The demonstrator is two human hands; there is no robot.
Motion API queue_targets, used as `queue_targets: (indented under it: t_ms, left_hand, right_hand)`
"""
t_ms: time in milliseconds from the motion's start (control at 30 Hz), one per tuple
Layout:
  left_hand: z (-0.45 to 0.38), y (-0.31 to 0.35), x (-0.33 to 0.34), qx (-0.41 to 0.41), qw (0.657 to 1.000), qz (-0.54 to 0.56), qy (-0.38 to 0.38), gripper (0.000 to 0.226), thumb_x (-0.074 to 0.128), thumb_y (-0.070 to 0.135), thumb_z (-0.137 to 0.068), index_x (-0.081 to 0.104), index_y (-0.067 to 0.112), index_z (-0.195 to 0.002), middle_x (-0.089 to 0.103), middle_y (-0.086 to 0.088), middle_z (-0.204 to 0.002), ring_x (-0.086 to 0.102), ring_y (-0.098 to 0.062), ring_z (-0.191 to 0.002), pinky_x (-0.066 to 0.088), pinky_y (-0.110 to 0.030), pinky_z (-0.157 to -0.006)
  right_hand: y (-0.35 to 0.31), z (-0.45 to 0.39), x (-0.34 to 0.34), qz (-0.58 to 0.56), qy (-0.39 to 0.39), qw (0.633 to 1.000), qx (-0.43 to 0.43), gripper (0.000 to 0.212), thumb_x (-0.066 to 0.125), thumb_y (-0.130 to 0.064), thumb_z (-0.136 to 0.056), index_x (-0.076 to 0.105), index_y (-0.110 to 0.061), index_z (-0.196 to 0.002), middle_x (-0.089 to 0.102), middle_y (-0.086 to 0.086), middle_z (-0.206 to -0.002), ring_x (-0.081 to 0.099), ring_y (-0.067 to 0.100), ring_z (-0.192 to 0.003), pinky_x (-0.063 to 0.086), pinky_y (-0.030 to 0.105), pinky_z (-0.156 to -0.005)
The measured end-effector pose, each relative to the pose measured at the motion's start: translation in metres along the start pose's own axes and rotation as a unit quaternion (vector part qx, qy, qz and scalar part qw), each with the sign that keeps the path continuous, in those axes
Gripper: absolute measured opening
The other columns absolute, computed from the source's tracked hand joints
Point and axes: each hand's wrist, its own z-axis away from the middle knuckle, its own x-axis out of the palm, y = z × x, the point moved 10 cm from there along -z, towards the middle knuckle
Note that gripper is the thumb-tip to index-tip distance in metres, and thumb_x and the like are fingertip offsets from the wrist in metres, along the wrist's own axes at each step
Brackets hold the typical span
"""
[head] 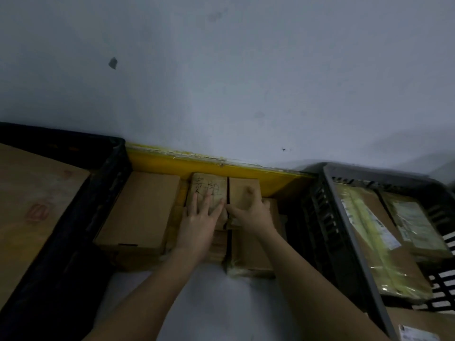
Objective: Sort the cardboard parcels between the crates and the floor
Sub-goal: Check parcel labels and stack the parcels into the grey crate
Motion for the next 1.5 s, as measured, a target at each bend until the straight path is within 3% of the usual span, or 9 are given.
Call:
queue_targets:
  t_ms: [200,500,567,733,867,1033,1133,1367,1500]
  left_hand:
    - [-0.003,-0.004,0.004,-0.003,0.999,0.041,-0.011,0.08,0.044,0.016,-0.1,-0.008,0.036,-0.157,-0.016,-0.005,-0.166,-0.009,-0.043,-0.151,0.034,-0.053,-0.115]
    - [0.013,0.012,-0.057,-0.031,0.985,0.17,0.009,0.072,0.033,0.063,-0.098,0.025,0.022,-0.156,0.022,-0.007,-0.164,0.02,-0.03,-0.149,0.013,-0.049,-0.123]
    - [0.025,0.032,-0.068,-0.05,0.921,0.385,-0.009,0.075,0.041,0.066,-0.095,0.025,0.025,-0.156,0.03,0.0,-0.16,0.028,-0.025,-0.146,0.027,-0.045,-0.117]
    - [0.042,0.093,-0.073,-0.072,0.633,0.758,-0.14,0.066,0.063,0.058,-0.086,0.032,0.05,-0.144,0.055,0.001,-0.135,0.06,-0.028,-0.114,0.058,-0.052,-0.087]
    - [0.05,0.097,-0.108,-0.061,0.671,0.738,-0.047,0.075,0.069,0.051,-0.087,0.024,0.052,-0.147,0.052,0.006,-0.135,0.06,-0.018,-0.11,0.06,-0.049,-0.081]
    - [0.063,0.11,-0.157,-0.046,0.674,0.737,0.017,0.104,0.06,0.083,-0.063,0.032,0.036,-0.151,0.058,0.009,-0.136,0.058,-0.019,-0.12,0.05,-0.054,-0.096]
    - [0.071,0.13,-0.177,-0.031,0.641,0.766,0.025,0.051,0.057,0.059,-0.089,0.055,0.033,-0.132,0.074,0.007,-0.11,0.067,-0.017,-0.106,0.054,-0.046,-0.084]
    - [0.084,0.183,-0.202,-0.018,0.648,0.757,0.086,0.039,0.062,0.039,-0.094,0.047,0.036,-0.131,0.077,0.002,-0.104,0.07,-0.024,-0.103,0.056,-0.053,-0.089]
    - [0.092,0.208,-0.208,-0.031,0.637,0.758,0.138,0.044,0.069,0.031,-0.092,0.043,0.034,-0.128,0.075,-0.007,-0.109,0.073,-0.026,-0.097,0.06,-0.05,-0.081]
  right_hand:
    - [0.0,0.023,-0.009,0.031,0.049,0.998,-0.001,0.082,0.069,-0.046,-0.086,0.026,-0.034,-0.154,0.024,0.011,-0.145,0.027,0.037,-0.136,0.038,0.048,-0.107]
    - [0.03,0.066,-0.07,-0.176,0.086,0.981,-0.009,0.055,0.07,-0.054,-0.081,0.042,-0.041,-0.125,0.049,0.002,-0.13,0.061,0.022,-0.106,0.06,0.045,-0.083]
    - [0.028,0.074,-0.083,-0.278,0.06,0.959,-0.006,0.042,0.066,-0.046,-0.09,0.044,-0.032,-0.124,0.055,0.004,-0.126,0.064,0.021,-0.101,0.062,0.042,-0.076]
    - [0.021,0.093,-0.099,-0.43,-0.033,0.902,0.014,0.036,0.052,-0.044,-0.099,0.051,-0.02,-0.126,0.056,0.008,-0.123,0.059,0.026,-0.111,0.057,0.057,-0.088]
    - [0.017,0.109,-0.111,-0.441,-0.089,0.893,0.001,0.043,0.051,-0.049,-0.099,0.055,-0.022,-0.131,0.063,0.008,-0.126,0.064,0.025,-0.113,0.061,0.038,-0.079]
    - [0.012,0.131,-0.141,-0.583,-0.146,0.799,0.002,0.046,0.042,-0.047,-0.102,0.06,-0.017,-0.131,0.064,0.016,-0.13,0.059,0.032,-0.122,0.057,0.043,-0.089]
    - [0.016,0.146,-0.163,-0.588,-0.178,0.789,-0.006,0.049,0.041,-0.047,-0.102,0.064,-0.016,-0.13,0.065,0.018,-0.13,0.06,0.034,-0.12,0.058,0.041,-0.084]
    - [0.046,0.17,-0.248,-0.413,-0.094,0.898,-0.12,0.035,0.042,-0.045,-0.104,0.053,-0.024,-0.13,0.061,0.01,-0.126,0.067,0.028,-0.107,0.058,0.049,-0.09]
    - [0.046,0.191,-0.285,-0.384,-0.072,0.898,-0.201,0.06,0.062,-0.054,-0.088,0.033,-0.038,-0.138,0.053,-0.007,-0.128,0.059,0.015,-0.112,0.057,0.047,-0.09]
